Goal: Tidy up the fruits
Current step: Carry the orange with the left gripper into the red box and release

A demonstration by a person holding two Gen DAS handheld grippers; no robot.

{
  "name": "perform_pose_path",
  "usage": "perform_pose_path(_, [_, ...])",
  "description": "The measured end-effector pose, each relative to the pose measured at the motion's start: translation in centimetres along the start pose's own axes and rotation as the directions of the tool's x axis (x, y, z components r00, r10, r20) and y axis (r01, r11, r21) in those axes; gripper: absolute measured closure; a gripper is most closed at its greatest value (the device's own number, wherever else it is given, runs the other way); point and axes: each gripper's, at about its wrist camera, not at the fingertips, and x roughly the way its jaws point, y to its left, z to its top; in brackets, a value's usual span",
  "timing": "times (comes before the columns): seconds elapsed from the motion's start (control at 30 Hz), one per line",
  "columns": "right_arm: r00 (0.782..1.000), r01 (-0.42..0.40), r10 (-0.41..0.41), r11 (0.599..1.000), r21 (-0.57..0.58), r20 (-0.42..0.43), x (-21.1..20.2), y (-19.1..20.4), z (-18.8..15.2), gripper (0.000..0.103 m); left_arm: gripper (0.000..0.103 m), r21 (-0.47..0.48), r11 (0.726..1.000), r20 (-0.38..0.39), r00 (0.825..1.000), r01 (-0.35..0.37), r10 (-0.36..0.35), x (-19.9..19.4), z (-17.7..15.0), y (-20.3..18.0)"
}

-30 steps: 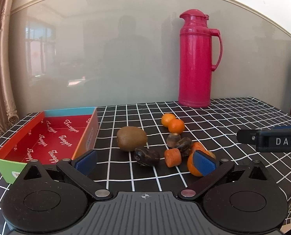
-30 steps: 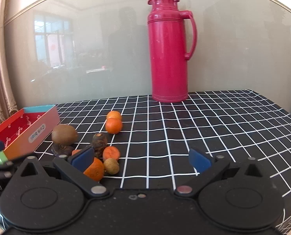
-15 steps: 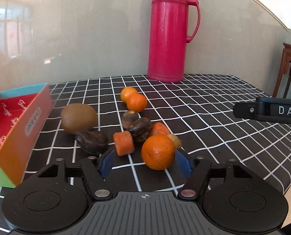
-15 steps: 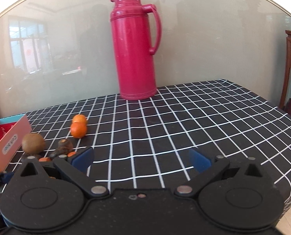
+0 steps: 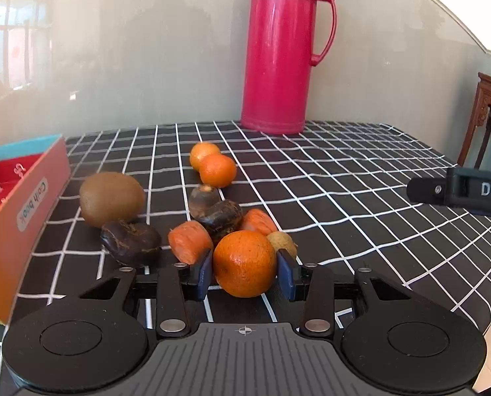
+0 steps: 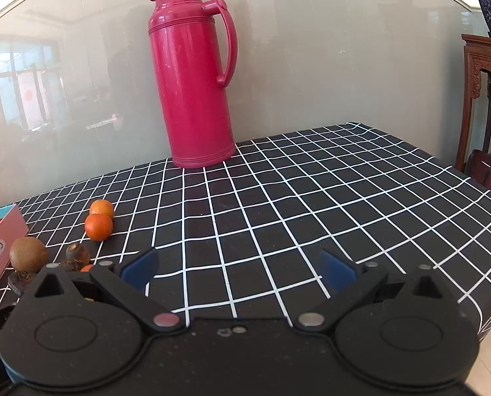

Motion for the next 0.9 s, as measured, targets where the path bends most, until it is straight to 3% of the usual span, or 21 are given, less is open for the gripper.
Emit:
perform_pose_path(0.3, [1.0, -0.03, 0.03, 0.999, -0.01, 0.005, 0.2, 2.6, -0.1, 0.0, 0.062, -0.028, 0.996, 0.109, 0.991, -0.08, 0.083, -4.6, 0.6, 5.0])
perform_pose_path(0.5, [0.998, -0.064, 0.064, 0.997, -0.045, -0.001, 0.8, 6.2, -0.4, 0.0, 0.062, -0.116, 0.976, 0.171, 0.964, -0.184, 0.202, -7.6, 0.7, 11.3])
perform_pose_path(0.77, [0.994, -0.112, 0.113, 0.986, -0.124, 0.003, 1.1, 10.6, -1.1, 0.0, 0.062, -0.261, 0.911, 0.118, 0.926, -0.319, 0.358, -8.5, 0.3, 19.8])
perform_pose_path(0.9, [0.992, -0.128, 0.128, 0.98, -0.15, -0.004, 1.5, 11.8, -1.3, 0.0, 0.062, -0.296, 0.897, 0.057, 0.932, -0.327, 0.359, -7.6, -0.4, 22.0])
